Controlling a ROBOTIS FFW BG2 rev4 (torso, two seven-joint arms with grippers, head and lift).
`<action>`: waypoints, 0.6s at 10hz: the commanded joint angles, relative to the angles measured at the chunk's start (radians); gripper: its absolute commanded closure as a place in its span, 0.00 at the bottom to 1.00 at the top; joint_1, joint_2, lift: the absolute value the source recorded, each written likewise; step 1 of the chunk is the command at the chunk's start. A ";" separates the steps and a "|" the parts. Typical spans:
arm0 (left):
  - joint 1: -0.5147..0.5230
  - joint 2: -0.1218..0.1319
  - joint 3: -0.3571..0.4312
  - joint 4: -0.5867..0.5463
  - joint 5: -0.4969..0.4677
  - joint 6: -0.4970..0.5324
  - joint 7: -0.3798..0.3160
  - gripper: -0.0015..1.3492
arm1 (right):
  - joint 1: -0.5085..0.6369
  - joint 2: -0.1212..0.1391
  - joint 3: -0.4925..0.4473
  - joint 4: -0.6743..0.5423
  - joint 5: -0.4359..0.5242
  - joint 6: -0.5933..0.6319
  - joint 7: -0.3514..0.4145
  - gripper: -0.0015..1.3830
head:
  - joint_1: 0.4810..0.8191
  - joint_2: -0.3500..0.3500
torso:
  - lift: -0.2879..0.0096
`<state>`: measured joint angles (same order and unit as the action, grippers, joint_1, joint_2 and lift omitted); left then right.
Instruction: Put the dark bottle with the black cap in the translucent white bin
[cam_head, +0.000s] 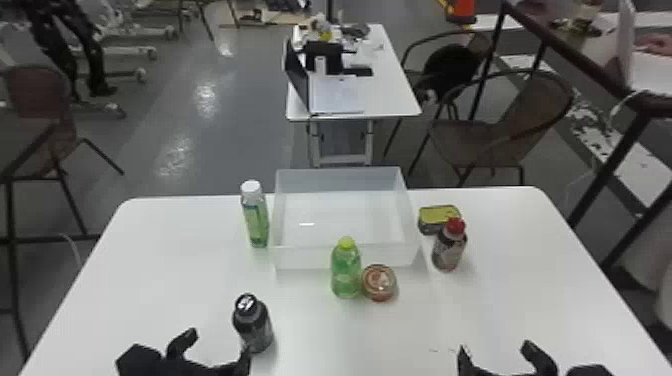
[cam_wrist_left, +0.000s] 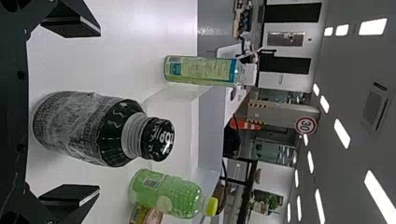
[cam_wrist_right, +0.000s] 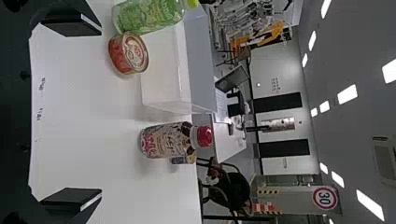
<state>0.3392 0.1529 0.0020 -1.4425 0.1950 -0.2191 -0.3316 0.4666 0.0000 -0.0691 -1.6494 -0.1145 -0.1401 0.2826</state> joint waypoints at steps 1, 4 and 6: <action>-0.031 0.007 -0.008 0.017 -0.023 0.055 -0.009 0.09 | -0.012 0.001 -0.001 0.016 -0.002 -0.007 0.009 0.06 | 0.63 0.52 | 0.93; -0.166 0.062 -0.074 0.126 -0.039 0.069 -0.064 0.09 | -0.048 0.001 -0.001 0.042 -0.010 -0.022 0.033 0.06 | 0.63 0.50 | 0.93; -0.220 0.099 -0.114 0.178 -0.017 0.069 -0.063 0.09 | -0.072 0.001 -0.008 0.063 0.001 -0.027 0.063 0.06 | 0.63 0.50 | 0.93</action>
<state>0.1342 0.2414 -0.1027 -1.2796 0.1720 -0.1489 -0.3952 0.4013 0.0000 -0.0745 -1.5926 -0.1181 -0.1664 0.3447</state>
